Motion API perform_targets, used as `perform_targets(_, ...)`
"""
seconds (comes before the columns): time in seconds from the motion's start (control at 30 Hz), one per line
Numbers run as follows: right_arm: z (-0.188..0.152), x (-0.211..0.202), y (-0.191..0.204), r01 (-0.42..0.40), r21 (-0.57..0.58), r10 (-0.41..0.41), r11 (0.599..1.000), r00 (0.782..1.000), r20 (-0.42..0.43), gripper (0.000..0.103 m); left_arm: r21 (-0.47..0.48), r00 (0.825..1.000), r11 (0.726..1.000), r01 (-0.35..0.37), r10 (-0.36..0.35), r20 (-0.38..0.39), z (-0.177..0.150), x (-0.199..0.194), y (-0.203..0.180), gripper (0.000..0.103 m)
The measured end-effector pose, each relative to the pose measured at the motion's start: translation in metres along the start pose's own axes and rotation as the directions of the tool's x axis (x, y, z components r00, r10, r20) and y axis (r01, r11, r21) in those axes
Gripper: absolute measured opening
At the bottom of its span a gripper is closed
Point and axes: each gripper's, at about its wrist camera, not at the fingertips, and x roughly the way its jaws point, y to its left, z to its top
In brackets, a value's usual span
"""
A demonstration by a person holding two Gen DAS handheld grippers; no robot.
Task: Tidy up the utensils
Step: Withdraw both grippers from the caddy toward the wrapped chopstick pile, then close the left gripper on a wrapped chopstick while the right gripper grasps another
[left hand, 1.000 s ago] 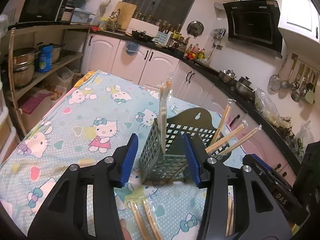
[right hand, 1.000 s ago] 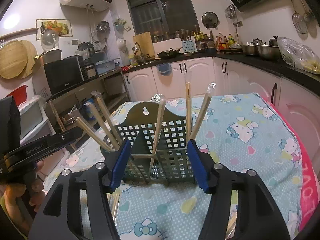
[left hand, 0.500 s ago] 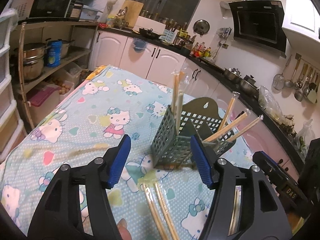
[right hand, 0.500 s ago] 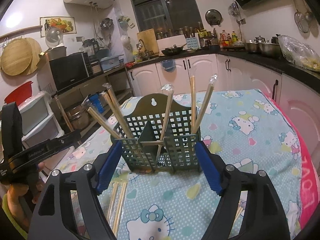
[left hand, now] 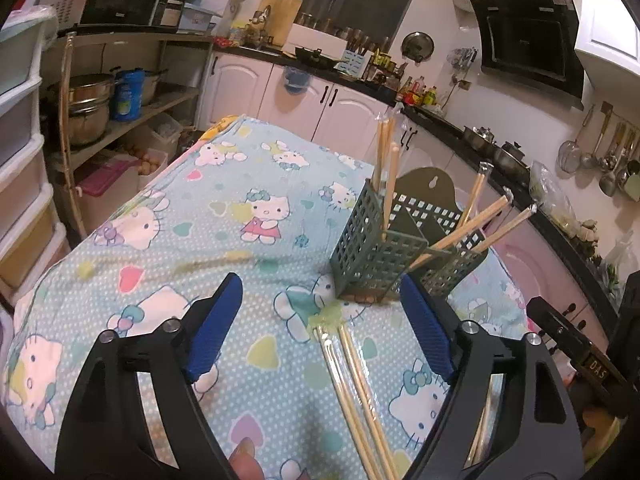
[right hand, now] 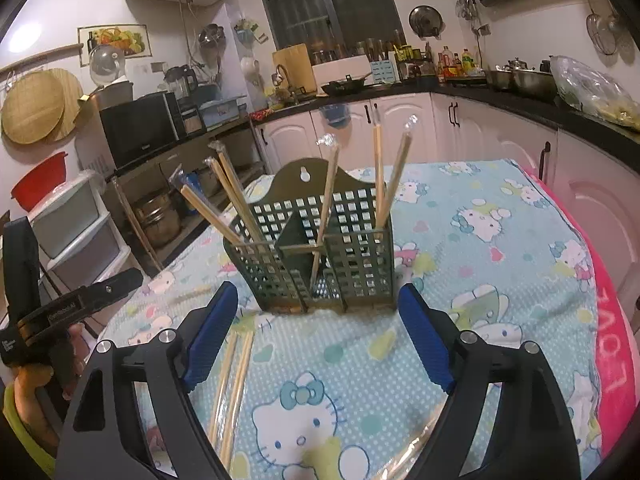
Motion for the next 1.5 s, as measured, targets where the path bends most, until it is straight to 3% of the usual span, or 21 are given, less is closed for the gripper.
perform_targets(0.63,-0.033,-0.014,-0.017,0.046,-0.005,-0.046,0.999,0.997,-0.069,0.083,0.030,0.995,0.999,0.023,-0.020,-0.099,-0.033,0.011,-0.011,0.076)
perform_targets(1.13,-0.059,-0.015,-0.047,0.096,0.021,-0.093,0.995,0.987,-0.129,0.083,0.022,0.970,0.998,0.062,-0.055,-0.236,-0.068,0.043,-0.022,0.076)
perform_targets(1.5,-0.069,-0.011,-0.074,0.149,0.062,-0.136,0.987,0.975,-0.177,0.081,-0.003,0.951,0.997,0.072,-0.069,-0.303,-0.084,0.064,-0.025,0.062)
